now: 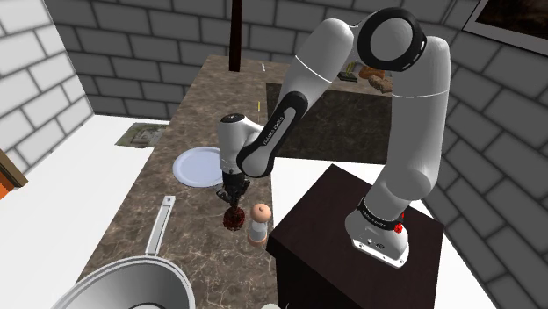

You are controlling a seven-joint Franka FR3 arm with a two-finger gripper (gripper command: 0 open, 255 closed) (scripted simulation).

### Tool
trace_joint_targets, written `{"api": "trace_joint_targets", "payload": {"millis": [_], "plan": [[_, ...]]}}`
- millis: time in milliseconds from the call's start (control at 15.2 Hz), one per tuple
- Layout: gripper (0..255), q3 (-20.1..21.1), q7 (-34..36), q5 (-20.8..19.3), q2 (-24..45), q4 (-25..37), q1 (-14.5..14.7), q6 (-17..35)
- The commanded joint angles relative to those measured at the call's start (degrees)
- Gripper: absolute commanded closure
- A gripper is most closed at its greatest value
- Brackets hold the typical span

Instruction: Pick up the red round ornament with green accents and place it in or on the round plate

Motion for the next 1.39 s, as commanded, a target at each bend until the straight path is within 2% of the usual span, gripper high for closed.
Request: {"api": "trace_joint_targets", "payload": {"millis": [0,330,1320], "plan": [[255,0.0,0.0,0.0,0.0,0.0,0.0,0.0],[255,0.0,0.0,0.0,0.0,0.0,0.0,0.0],[255,5.5,-4.5,7.8,-11.9,-1.0,-4.2,-10.1]]}}
